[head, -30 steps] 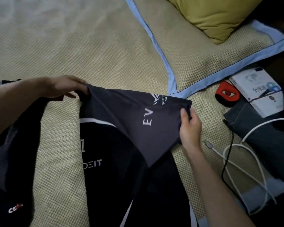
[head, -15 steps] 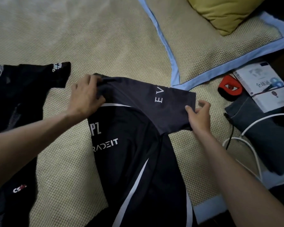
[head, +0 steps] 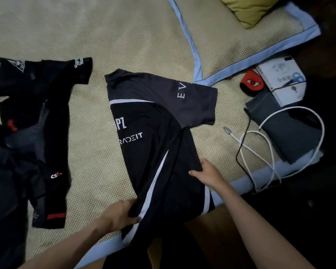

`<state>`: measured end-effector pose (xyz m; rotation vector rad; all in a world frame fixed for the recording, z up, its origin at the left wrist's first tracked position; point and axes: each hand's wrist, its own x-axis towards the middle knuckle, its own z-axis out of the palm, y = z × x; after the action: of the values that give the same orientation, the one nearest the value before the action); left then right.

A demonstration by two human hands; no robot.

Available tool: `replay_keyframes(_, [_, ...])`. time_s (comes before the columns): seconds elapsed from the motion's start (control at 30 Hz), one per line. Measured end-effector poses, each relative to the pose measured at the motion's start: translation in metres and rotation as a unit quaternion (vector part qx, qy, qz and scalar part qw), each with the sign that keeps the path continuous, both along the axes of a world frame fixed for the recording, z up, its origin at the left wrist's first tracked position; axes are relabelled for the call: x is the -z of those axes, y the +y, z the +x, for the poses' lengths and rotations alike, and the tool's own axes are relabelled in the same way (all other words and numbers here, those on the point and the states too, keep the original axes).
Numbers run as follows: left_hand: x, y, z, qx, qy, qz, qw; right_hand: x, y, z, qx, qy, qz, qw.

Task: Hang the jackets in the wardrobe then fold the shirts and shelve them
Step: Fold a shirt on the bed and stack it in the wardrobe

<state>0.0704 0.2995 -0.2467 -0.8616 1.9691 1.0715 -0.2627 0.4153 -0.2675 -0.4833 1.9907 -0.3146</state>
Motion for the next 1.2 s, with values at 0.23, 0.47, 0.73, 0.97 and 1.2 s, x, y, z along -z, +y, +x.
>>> replay_keyframes(0.23, [-0.053,0.045,-0.02,-0.054,0.125,0.015,0.991,-0.024,0.038,0.035,-0.067,0.206,-0.086,0.972])
replay_keyframes(0.47, [-0.056,0.126,-0.067,-0.041,0.122,-0.01,0.992,-0.054,0.028,0.089,0.169,-0.202,-0.016,0.964])
replay_keyframes(0.73, [-0.028,0.204,-0.106,-0.106,0.166,0.04,0.98,-0.029,0.064,0.075,0.137,-0.049,-0.073,0.987])
replay_keyframes(0.97, [-0.017,0.206,-0.108,-0.004,0.175,0.09,0.98,-0.014,0.1,0.06,0.1,0.089,-0.078,0.988])
replay_keyframes(1.2, [-0.001,0.16,-0.092,0.107,0.141,0.051,0.983,-0.003,0.114,0.056,0.105,0.117,-0.072,0.985])
